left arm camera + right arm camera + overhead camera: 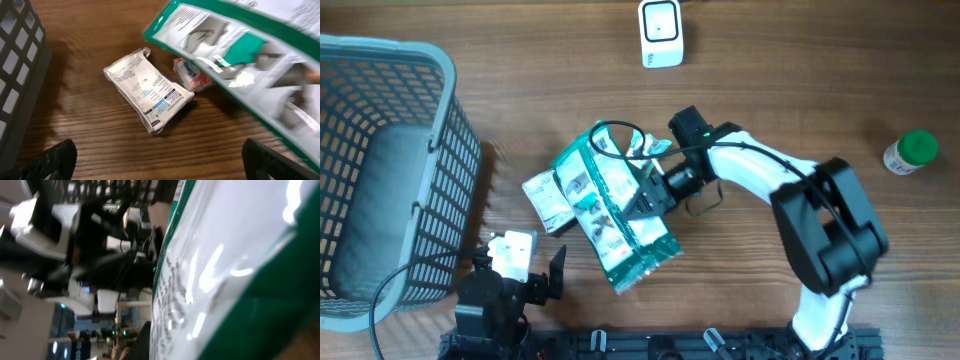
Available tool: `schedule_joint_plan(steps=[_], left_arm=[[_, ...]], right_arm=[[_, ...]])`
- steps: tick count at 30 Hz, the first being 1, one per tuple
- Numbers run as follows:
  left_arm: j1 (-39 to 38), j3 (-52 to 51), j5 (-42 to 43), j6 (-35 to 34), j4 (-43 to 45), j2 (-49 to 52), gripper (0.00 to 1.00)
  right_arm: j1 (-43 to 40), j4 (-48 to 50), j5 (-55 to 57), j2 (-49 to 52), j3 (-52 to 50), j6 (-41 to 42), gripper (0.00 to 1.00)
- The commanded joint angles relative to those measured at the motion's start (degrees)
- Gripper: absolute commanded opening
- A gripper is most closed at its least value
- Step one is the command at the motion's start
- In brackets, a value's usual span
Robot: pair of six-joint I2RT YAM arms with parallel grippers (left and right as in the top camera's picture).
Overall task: Scan the item barcode
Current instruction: 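Lift the green glove package off the table with the right gripper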
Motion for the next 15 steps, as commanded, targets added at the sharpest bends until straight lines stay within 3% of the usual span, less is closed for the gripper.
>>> schedule_joint_plan(steps=[1,11,15], left_arm=[[0.22,-0.13,0.66,1.07,0.11,-0.09,1.0],[0.22,-0.13,0.66,1.07,0.11,-0.09,1.0],[0.22,-0.13,0.66,1.07,0.11,-0.09,1.0]], right_arm=[[-0.28,-7.76,6.08,-8.13,0.26,-14.93,0.05],[-0.26,-15.82,20.15,-38.77,0.26,-15.26,0.04],[-0.26,-16.15,23.1,-43.8,0.26,-12.39,0.04]])
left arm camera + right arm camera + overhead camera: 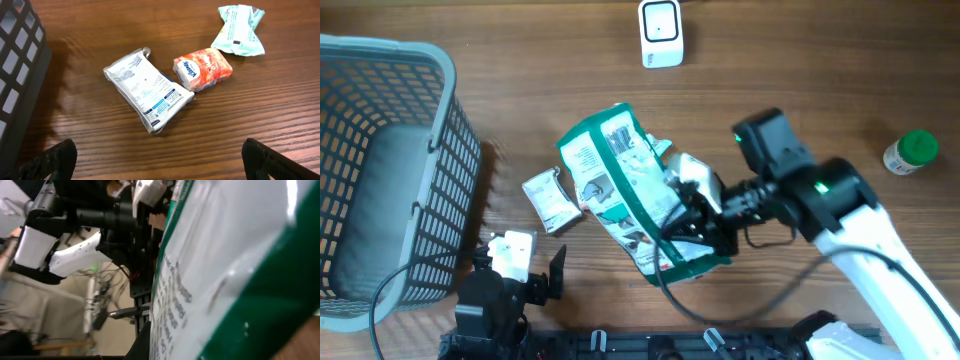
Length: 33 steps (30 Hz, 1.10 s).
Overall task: Scan the item barcode
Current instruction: 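Lift the green glove package off the table with the right gripper, then hold the glove package against the white scanner with the right gripper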
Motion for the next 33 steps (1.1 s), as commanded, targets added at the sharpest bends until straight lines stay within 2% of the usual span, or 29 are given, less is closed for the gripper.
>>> schedule_joint_plan(steps=[1,8,10,11,12,13,15,19,24,25,27,33], left_arm=[[0.22,-0.13,0.66,1.07,0.13,-0.09,1.0],[0.22,-0.13,0.66,1.07,0.13,-0.09,1.0],[0.22,-0.13,0.66,1.07,0.13,-0.09,1.0],[0.22,-0.13,0.66,1.07,0.15,-0.09,1.0],[0.22,-0.13,0.66,1.07,0.13,-0.09,1.0],[0.22,-0.13,0.66,1.07,0.13,-0.09,1.0],[0.22,-0.13,0.66,1.07,0.13,-0.09,1.0],[0.22,-0.13,0.66,1.07,0.13,-0.09,1.0],[0.22,-0.13,0.66,1.07,0.13,-0.09,1.0],[0.22,-0.13,0.66,1.07,0.13,-0.09,1.0],[0.22,-0.13,0.66,1.07,0.13,-0.09,1.0],[0.22,-0.13,0.66,1.07,0.13,-0.09,1.0]], right_arm=[[-0.24,-0.59,3.61,-1.75,0.22,2.03,0.04],[-0.24,-2.45,5.4,-1.42,0.2,1.77,0.04],[-0.24,-2.01,8.96,-1.4,0.2,4.09,0.04],[-0.24,-1.42,12.07,-1.4,0.2,6.78,0.04],[-0.24,0.61,21.07,-1.4,0.2,14.4,0.04],[-0.24,3.61,35.45,-1.2,0.2,25.44,0.05],[-0.24,6.82,48.11,-0.26,0.2,32.24,0.04],[-0.24,17.86,53.66,5.66,0.2,32.15,0.04],[-0.26,27.12,75.52,19.71,3.41,32.11,0.05],[-0.26,29.22,83.67,24.44,5.84,31.87,0.04],[-0.24,31.98,89.88,29.62,9.68,30.42,0.05],[-0.26,41.75,96.45,43.08,20.24,26.34,0.05]])
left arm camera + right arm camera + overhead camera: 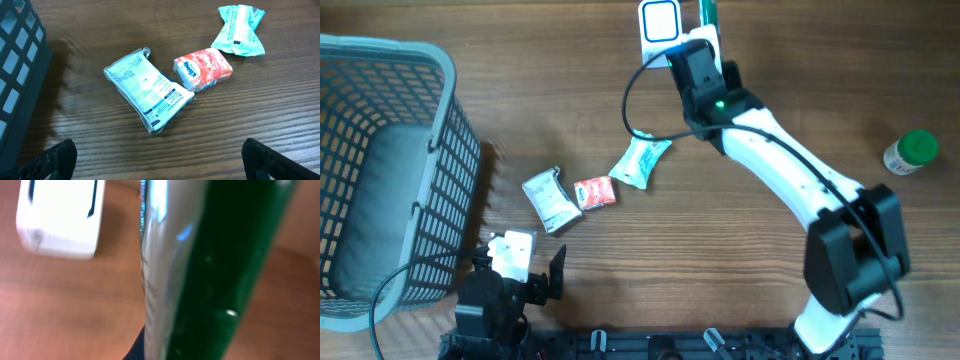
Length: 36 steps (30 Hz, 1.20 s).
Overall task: Scan the item barcode
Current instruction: 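Hold the glove package against the white scanner with the right gripper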
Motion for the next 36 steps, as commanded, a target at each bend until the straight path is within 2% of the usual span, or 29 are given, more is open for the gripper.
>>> schedule_joint_plan(steps=[1,6,14,20,25,28,31,36], left_arm=[[0.22,-0.13,0.66,1.09,0.11,-0.07,1.0],[0.22,-0.13,0.66,1.09,0.11,-0.07,1.0],[0.22,-0.13,0.66,1.09,0.11,-0.07,1.0],[0.22,-0.13,0.66,1.09,0.11,-0.07,1.0],[0.22,-0.13,0.66,1.09,0.11,-0.07,1.0],[0.22,-0.13,0.66,1.09,0.11,-0.07,1.0],[0.22,-0.13,0.66,1.09,0.13,-0.07,1.0],[0.22,-0.13,0.66,1.09,0.11,-0.07,1.0]], right_arm=[[-0.15,3.96,6.75,7.61,5.84,-3.3,0.05],[0.24,9.05,12.68,16.35,9.46,-13.33,0.05],[1.05,14.6,17.94,17.55,9.46,-27.98,0.05],[2.01,16.44,26.73,23.32,9.44,-36.76,0.05],[2.23,26.08,36.2,23.8,9.44,-44.63,0.04],[1.27,36.13,43.39,23.47,9.44,-50.88,0.04],[-1.77,37.86,50.23,22.97,9.44,-50.53,0.04],[-10.32,37.27,50.73,22.97,8.72,-50.51,0.04]])
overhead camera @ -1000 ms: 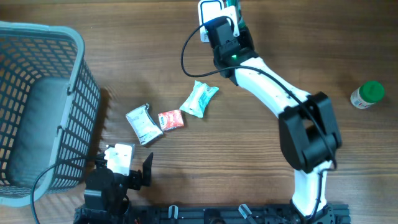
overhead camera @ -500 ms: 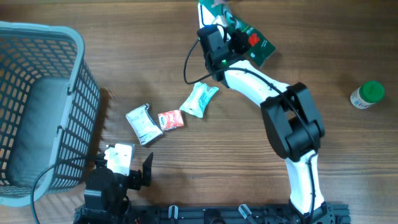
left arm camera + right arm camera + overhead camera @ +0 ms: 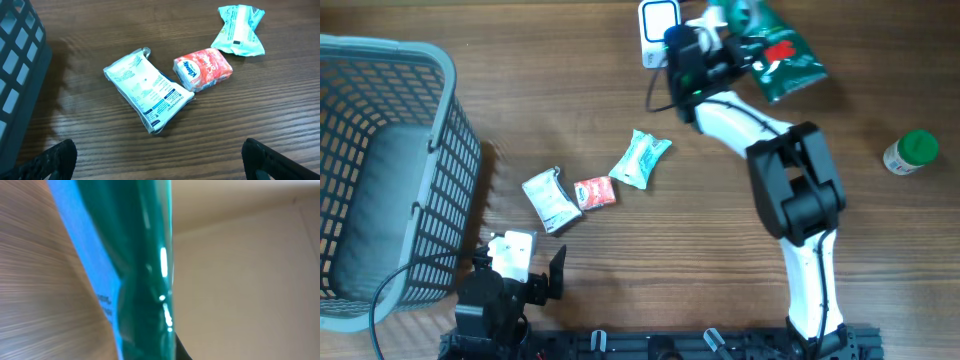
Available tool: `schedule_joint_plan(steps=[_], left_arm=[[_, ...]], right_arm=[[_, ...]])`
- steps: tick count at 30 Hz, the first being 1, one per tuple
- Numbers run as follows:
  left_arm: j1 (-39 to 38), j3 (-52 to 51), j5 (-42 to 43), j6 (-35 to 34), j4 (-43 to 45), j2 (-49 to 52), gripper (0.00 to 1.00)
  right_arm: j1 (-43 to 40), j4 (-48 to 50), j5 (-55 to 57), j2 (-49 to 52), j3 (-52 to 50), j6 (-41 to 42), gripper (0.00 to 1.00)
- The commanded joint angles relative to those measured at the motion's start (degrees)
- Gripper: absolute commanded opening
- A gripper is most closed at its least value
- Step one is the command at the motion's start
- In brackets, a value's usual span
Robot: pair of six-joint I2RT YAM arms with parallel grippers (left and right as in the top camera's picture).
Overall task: Scan the item barcode
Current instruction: 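Hold the glove package against the white scanner with the right gripper, then carry the glove package right and place it beside the jar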
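My right gripper [image 3: 725, 42] is at the far edge of the table, shut on a large green packet [image 3: 778, 48] with a red patch on it. The packet lies out to the right of the white scanner [image 3: 655, 20], with its broad face towards the overhead camera. In the right wrist view the green packet [image 3: 145, 265] is edge-on and fills the middle, hiding the fingers. My left gripper [image 3: 160, 167] rests open near the front edge, with nothing between its dark fingertips [image 3: 55, 160].
A white packet [image 3: 147, 90], an orange packet [image 3: 202, 69] and a mint packet [image 3: 240, 30] lie together mid-table. A grey basket [image 3: 450, 150] stands at the left. A green-capped bottle [image 3: 910, 152] stands at the right.
The right wrist has turned beside the scanner. The green packet was edge-on right at the scanner and now spreads to its right, face up. The left arm has not moved.
The right gripper first held the green packet low over the small packets mid-table. Then it held it higher, nearer the front right. Then it had it edge-on at the scanner at the far edge, and now turned out to the scanner's right.
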Motion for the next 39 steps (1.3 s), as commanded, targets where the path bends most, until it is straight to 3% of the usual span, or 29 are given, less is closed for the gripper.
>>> schedule_joint_plan(steps=[1,5,8,12,14,18,24,25,26,27,28,33,39], left_arm=[[0.22,-0.13,0.66,1.07,0.11,-0.09,1.0],[0.22,-0.13,0.66,1.07,0.11,-0.09,1.0],[0.22,-0.13,0.66,1.07,0.11,-0.09,1.0],[0.22,-0.13,0.66,1.07,0.11,-0.09,1.0],[0.22,-0.13,0.66,1.07,0.11,-0.09,1.0],[0.22,-0.13,0.66,1.07,0.11,-0.09,1.0],[0.22,-0.13,0.66,1.07,0.11,-0.09,1.0],[0.22,-0.13,0.66,1.07,0.11,-0.09,1.0],[0.22,-0.13,0.66,1.07,0.11,-0.09,1.0],[0.22,-0.13,0.66,1.07,0.11,-0.09,1.0],[0.22,-0.13,0.66,1.07,0.11,-0.09,1.0],[0.22,-0.13,0.66,1.07,0.11,-0.09,1.0],[0.22,-0.13,0.66,1.07,0.11,-0.09,1.0]], right_arm=[[-6.82,0.46,3.3,-0.57,0.46,0.31,0.04],[-14.49,-1.38,1.68,-0.55,0.46,8.26,0.04],[-19.82,-8.5,-3.41,-0.55,0.46,17.22,0.04],[-25.35,-30.25,-25.11,-0.55,0.46,36.54,0.04],[-27.87,-36.22,-35.5,-0.55,0.48,44.37,0.04],[-33.75,-40.81,-46.73,-0.57,0.48,51.06,0.04],[-40.68,-44.87,-53.59,-2.12,1.73,57.4,0.05],[-41.4,-45.81,-54.84,-2.82,2.36,59.12,0.08],[-42.03,-46.88,-55.95,-3.63,3.08,60.94,0.19],[-42.53,-47.84,-57.92,-4.79,3.93,61.16,0.64],[-42.58,-48.09,-59.1,-5.88,4.52,60.92,0.96],[-38.27,-48.02,-70.27,-16.96,6.38,61.0,1.0],[-24.22,-57.09,-104.15,-26.05,6.27,63.32,1.0]])
